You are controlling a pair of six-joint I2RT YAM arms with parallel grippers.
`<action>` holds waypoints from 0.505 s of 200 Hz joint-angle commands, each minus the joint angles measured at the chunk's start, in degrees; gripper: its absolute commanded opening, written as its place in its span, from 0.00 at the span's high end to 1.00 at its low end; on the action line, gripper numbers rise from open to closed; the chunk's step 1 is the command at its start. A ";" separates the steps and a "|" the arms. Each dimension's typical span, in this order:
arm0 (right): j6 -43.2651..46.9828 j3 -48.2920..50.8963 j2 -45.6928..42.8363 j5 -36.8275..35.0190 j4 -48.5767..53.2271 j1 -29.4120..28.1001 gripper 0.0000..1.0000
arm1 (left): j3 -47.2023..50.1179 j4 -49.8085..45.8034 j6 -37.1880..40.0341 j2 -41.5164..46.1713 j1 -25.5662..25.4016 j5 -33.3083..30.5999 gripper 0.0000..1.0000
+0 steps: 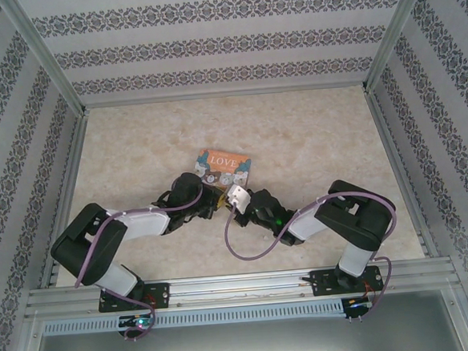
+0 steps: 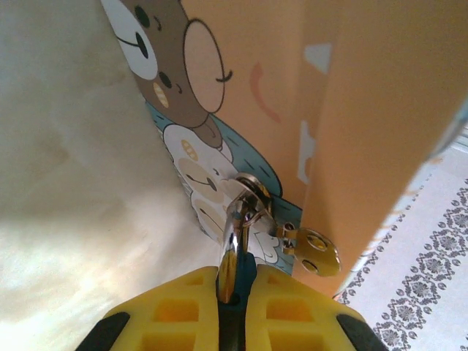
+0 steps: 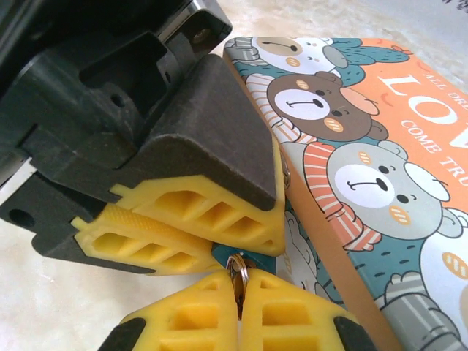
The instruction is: Unlock a padlock with a key
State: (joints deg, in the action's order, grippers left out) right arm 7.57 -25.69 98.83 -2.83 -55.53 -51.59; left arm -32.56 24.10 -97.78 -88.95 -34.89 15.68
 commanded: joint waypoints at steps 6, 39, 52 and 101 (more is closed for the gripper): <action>-2.03 1.21 1.36 -0.99 -4.21 -0.53 1.00 | 0.74 2.82 0.01 -2.06 -0.55 -2.16 1.00; -3.52 2.14 1.46 -1.30 -5.08 -0.53 1.00 | -0.34 -2.72 3.26 0.17 -0.53 -4.54 0.85; -3.94 2.61 1.24 -1.61 -5.25 -0.52 1.00 | -1.46 -7.90 5.87 2.42 -0.44 -6.56 0.76; -6.00 4.71 0.67 -2.26 -6.66 -0.44 1.00 | -3.56 -21.40 13.25 11.67 0.09 -12.39 0.49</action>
State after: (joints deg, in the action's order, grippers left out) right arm 4.34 -22.50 99.55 -3.92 -60.01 -51.64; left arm -34.22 12.25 -90.17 -81.54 -35.16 8.43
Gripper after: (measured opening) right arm 0.047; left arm 0.479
